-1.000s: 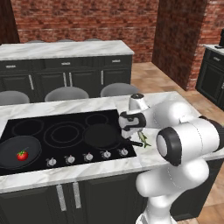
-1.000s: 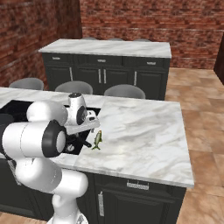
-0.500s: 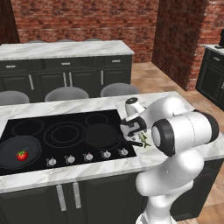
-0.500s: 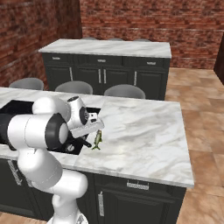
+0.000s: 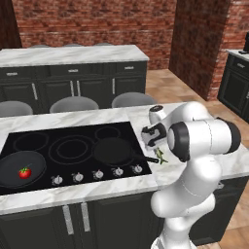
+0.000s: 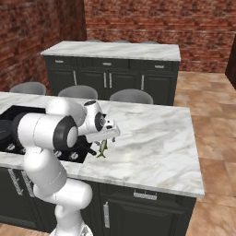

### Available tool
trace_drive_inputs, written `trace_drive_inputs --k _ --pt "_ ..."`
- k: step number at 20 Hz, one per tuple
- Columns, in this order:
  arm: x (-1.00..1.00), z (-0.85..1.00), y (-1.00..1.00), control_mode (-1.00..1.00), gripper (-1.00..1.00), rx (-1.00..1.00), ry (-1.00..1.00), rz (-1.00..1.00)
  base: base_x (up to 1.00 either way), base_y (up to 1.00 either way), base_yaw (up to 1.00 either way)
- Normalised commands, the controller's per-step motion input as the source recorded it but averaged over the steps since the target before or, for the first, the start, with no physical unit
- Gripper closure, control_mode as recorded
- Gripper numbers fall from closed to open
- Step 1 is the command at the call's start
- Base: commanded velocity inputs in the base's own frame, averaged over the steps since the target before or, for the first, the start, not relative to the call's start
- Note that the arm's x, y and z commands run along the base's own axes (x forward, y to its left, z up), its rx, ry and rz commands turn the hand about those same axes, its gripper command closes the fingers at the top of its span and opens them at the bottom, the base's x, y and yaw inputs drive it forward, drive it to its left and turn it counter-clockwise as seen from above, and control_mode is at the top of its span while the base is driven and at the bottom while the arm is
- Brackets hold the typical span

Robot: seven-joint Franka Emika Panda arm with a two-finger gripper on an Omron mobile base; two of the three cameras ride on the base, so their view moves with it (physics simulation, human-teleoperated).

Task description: Place both pans onto different burners. Then place the tomato and the fish on different pans.

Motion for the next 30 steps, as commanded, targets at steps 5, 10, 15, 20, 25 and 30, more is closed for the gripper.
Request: trace_drive_inputs --k 5,10,15,20,25,30 --pt "0.17 0.0 -0.05 -1.0 -1.0 0.16 -0.06 -0.11 0.0 0.0 0.0" --pt "0.1 -0.03 0.0 -1.0 -1.0 0.15 -0.05 -0.09 0.0 0.0 0.0" --pt "0.02 -0.21 0.06 -1.0 -1.0 0.05 0.0 -0.05 0.0 0.0 0.0" --pt "0.0 -0.06 0.22 -1.0 -1.0 0.03 -0.01 -0.04 0.0 0.0 0.0" --pt "0.03 -0.2 0.12 -1.0 -1.0 0.01 0.0 -0.05 0.0 0.0 0.0" --pt "0.1 -0.51 0.0 -1.0 -1.0 0.0 0.0 -0.05 0.0 0.0 0.0"
